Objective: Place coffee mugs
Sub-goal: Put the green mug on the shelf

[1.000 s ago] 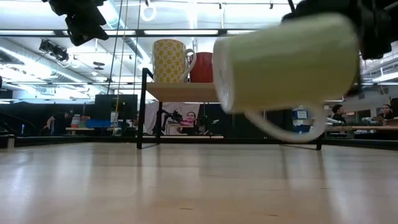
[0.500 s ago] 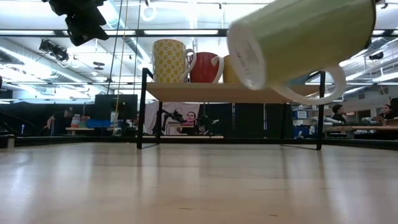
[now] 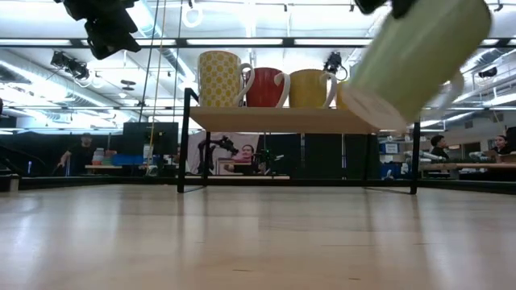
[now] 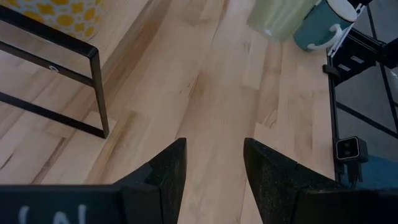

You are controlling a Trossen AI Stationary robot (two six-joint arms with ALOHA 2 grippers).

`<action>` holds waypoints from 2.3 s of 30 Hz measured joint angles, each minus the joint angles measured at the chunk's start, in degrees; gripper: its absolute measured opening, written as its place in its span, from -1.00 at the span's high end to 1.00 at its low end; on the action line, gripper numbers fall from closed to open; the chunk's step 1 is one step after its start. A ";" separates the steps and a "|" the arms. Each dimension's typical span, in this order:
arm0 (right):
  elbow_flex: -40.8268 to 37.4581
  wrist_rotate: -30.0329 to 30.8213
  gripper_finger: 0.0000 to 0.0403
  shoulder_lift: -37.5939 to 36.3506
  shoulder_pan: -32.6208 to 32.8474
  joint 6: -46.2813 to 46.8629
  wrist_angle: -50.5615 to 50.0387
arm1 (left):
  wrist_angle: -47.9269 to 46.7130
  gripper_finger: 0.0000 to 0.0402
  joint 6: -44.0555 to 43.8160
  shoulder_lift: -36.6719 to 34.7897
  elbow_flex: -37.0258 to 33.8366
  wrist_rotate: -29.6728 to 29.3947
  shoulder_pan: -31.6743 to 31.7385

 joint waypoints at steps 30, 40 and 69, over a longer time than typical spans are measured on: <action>0.38 -10.27 0.81 15.44 -0.11 -5.32 -14.47 | -0.02 0.17 0.00 0.02 0.00 0.00 -0.01; 0.34 -9.84 0.72 15.57 -0.19 -5.90 -13.78 | -0.01 0.17 0.00 0.00 0.00 0.00 0.00; 0.34 -6.62 0.28 15.56 -0.12 -6.49 -12.65 | 0.00 0.17 0.00 0.02 0.00 0.00 0.00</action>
